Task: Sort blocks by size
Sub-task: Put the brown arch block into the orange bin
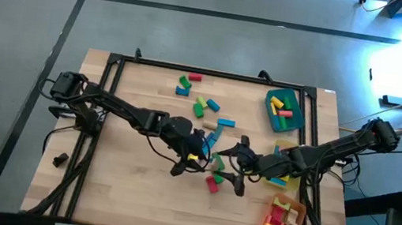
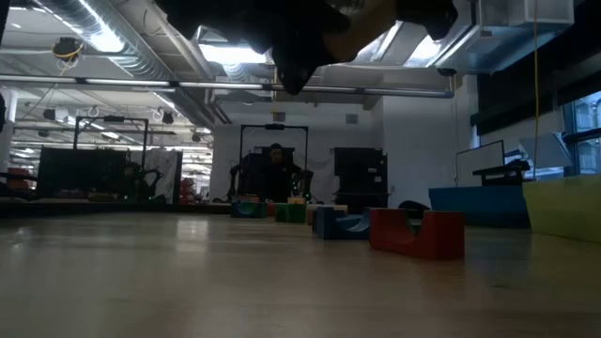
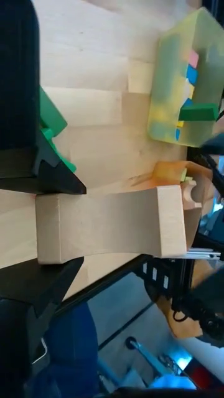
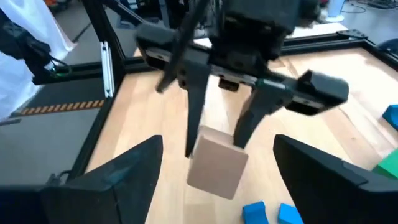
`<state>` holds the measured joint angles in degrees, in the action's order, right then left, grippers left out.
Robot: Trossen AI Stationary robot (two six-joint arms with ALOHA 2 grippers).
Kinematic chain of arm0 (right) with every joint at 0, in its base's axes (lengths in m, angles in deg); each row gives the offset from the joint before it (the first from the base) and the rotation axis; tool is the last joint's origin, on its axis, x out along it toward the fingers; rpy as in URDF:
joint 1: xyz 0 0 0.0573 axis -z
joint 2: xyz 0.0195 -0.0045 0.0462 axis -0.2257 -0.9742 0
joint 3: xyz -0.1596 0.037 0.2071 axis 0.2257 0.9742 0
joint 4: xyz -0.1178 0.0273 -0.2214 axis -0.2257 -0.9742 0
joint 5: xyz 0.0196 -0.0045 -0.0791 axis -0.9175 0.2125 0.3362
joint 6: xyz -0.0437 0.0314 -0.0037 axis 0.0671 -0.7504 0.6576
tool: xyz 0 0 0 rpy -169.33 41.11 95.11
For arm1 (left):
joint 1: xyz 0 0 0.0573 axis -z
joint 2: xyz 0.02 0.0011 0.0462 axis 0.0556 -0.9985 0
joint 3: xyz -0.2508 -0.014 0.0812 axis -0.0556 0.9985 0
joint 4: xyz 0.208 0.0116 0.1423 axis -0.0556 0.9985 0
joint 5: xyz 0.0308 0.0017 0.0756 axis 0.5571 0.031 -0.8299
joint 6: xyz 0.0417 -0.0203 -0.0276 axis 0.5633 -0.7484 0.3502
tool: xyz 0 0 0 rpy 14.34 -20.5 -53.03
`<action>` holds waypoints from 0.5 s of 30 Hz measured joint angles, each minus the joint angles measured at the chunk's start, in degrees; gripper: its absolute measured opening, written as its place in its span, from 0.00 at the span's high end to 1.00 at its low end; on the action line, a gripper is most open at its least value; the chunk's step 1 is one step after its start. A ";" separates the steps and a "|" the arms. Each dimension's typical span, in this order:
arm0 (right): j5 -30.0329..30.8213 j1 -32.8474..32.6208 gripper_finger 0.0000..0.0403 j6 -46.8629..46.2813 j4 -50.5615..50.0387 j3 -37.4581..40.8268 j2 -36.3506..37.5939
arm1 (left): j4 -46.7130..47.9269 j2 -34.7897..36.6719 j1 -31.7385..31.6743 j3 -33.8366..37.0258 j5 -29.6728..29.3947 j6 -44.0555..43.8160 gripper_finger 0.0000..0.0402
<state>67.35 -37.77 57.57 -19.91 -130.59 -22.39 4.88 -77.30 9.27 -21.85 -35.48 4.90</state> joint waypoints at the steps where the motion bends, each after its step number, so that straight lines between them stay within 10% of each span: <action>1: 0.39 0.00 0.24 0.00 -0.19 0.00 -0.08 | -0.18 0.00 0.05 0.00 -0.31 0.05 0.68; 15: 2.75 0.00 0.24 0.33 -0.07 -0.04 -2.08 | -2.23 0.00 1.54 -0.02 -7.18 4.26 0.68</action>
<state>70.10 -37.77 57.89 -19.99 -130.63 -24.47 2.65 -77.30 10.81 -21.87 -42.67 9.16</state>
